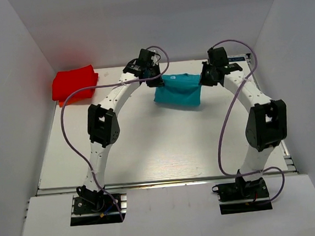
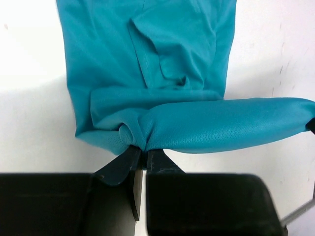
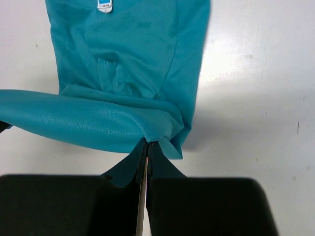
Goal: Fold and stack the t-shirts
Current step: Fold the long partially folded tshirt into a neat square
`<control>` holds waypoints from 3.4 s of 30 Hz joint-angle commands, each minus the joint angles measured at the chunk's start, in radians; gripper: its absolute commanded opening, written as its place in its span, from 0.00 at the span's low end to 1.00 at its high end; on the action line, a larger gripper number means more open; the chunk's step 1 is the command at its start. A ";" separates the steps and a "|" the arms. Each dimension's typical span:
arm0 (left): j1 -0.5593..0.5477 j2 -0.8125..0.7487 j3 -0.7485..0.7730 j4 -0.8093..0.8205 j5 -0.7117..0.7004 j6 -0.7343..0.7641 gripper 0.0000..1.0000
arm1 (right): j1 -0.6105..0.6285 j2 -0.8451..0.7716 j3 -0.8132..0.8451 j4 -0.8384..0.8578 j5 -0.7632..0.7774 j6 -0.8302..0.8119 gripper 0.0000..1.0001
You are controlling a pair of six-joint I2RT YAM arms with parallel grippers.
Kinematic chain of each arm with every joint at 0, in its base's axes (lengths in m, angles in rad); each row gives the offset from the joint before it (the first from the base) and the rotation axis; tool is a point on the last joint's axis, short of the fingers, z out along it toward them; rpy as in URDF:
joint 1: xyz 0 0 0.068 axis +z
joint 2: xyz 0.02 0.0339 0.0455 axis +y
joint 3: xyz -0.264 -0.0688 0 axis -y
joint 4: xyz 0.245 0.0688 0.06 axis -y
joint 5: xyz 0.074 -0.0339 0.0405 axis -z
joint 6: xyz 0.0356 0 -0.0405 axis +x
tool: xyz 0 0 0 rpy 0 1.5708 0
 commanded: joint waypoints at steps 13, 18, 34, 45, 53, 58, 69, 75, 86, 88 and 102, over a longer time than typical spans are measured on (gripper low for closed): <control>0.032 -0.105 -0.195 0.363 0.089 0.091 0.00 | -0.061 0.138 0.134 0.034 -0.184 -0.090 0.00; 0.008 -0.382 -0.584 0.353 0.073 0.077 0.00 | -0.048 -0.138 -0.269 0.117 -0.264 -0.028 0.00; -0.165 -0.936 -1.137 0.026 0.228 -0.032 0.00 | 0.070 -0.844 -0.700 -0.304 -0.372 -0.002 0.00; -0.193 -0.922 -1.013 -0.060 0.111 -0.084 0.04 | 0.083 -0.777 -0.523 -0.306 -0.323 -0.031 0.00; -0.166 -0.770 -0.809 -0.111 -0.014 -0.095 0.04 | 0.077 -0.579 -0.360 -0.279 -0.254 -0.016 0.00; -0.153 -0.665 -0.712 -0.160 -0.091 -0.132 0.04 | 0.072 -0.447 -0.265 -0.269 -0.221 -0.013 0.00; -0.061 -0.553 -0.643 -0.124 -0.125 -0.143 0.09 | 0.044 -0.197 -0.112 -0.231 -0.238 -0.033 0.00; -0.021 -0.439 -0.588 -0.146 -0.113 -0.104 0.09 | 0.037 -0.051 -0.041 -0.211 -0.258 -0.054 0.00; 0.037 -0.306 -0.514 -0.063 -0.033 -0.083 0.09 | 0.021 0.070 -0.024 -0.113 -0.270 -0.024 0.00; 0.049 -0.295 -0.514 -0.051 -0.022 -0.083 0.11 | 0.020 0.093 -0.015 -0.076 -0.273 -0.025 0.00; 0.181 -0.111 -0.307 0.241 0.199 -0.113 0.61 | -0.066 0.280 0.071 0.346 -0.611 0.320 0.86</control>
